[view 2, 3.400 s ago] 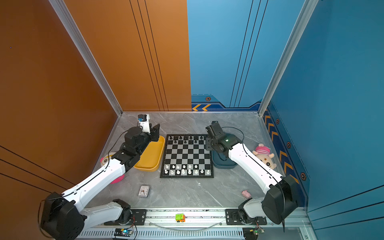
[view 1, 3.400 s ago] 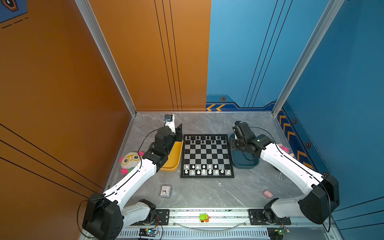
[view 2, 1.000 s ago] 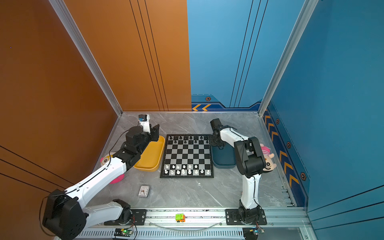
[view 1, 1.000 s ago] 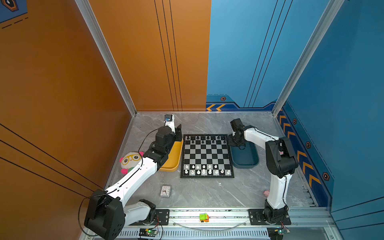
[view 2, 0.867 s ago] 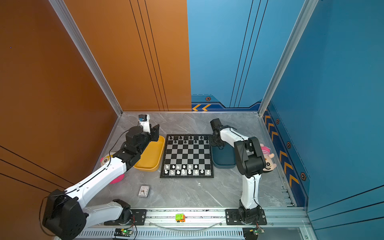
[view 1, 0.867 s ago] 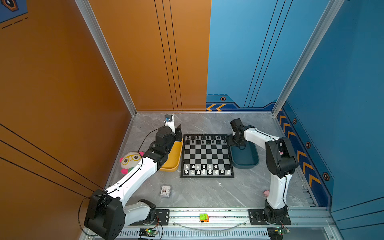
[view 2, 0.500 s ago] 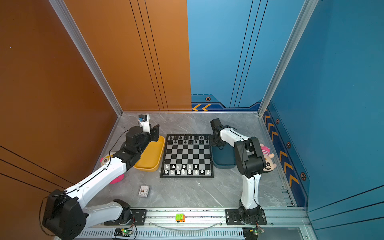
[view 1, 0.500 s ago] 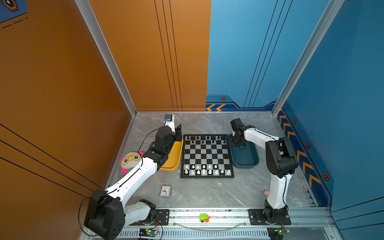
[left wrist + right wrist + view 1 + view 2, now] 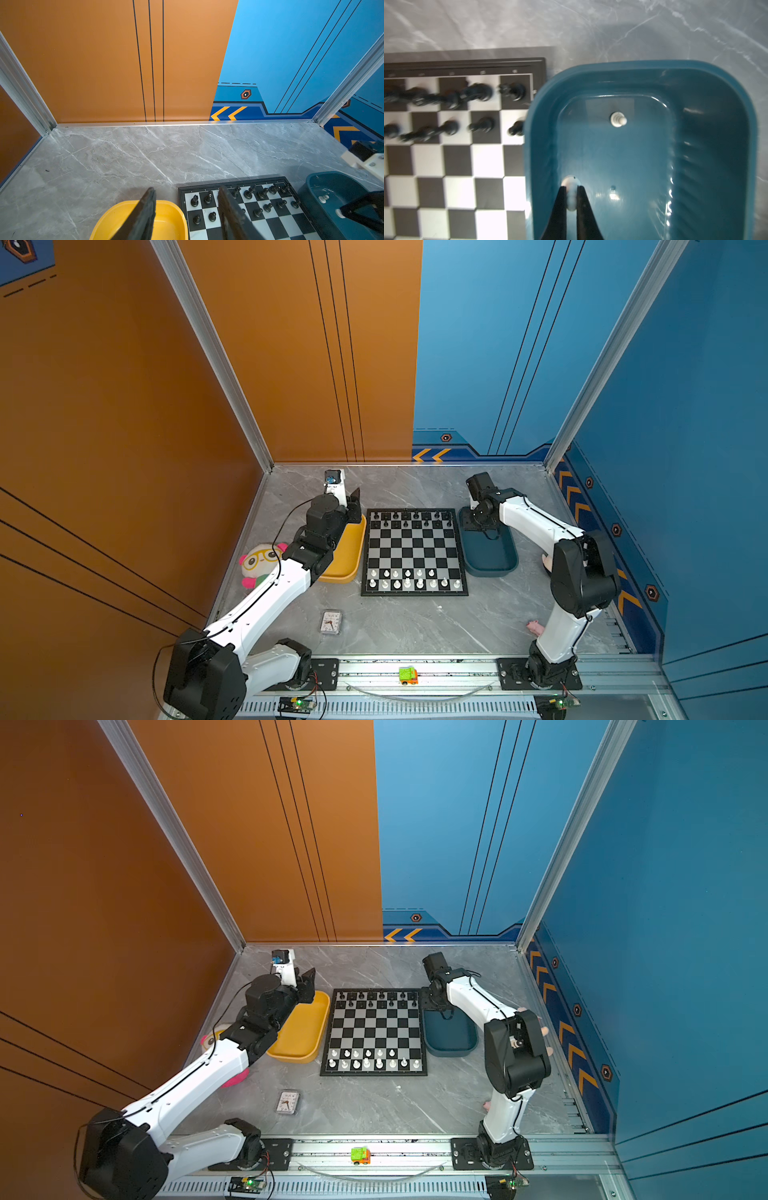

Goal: Set up the chess pieces on the board
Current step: 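Lift the white pawn and carry it over the board's near rows with the right gripper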

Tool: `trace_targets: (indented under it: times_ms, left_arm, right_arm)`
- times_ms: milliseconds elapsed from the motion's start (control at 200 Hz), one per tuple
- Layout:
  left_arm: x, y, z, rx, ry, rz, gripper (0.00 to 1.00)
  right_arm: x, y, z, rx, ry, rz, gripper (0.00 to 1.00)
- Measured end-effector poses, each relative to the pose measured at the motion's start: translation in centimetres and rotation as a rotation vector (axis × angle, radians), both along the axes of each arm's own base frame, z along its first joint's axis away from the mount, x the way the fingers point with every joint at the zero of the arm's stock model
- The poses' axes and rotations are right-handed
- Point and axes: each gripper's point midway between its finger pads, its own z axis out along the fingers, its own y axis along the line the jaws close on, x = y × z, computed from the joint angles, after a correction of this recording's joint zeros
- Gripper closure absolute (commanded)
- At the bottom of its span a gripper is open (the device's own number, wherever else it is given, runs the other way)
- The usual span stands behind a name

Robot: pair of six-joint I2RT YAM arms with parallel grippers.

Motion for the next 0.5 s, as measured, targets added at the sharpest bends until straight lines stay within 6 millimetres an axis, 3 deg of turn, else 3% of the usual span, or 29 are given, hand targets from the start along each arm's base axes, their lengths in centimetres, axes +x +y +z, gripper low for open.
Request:
trace_targets:
  times_ms: [220,496]
  left_arm:
    - [-0.7,0.5,0.5,-0.007,-0.017,0.005,0.50]
    - [-0.9,0.6,0.3,-0.007,-0.017,0.007,0.49]
  right_arm:
    - [-3.0,1.7,2.8,-0.016,-0.028,0.066,0.99]
    - [-6.5,3.6,4.1,-0.037,-0.021,0.143,0.99]
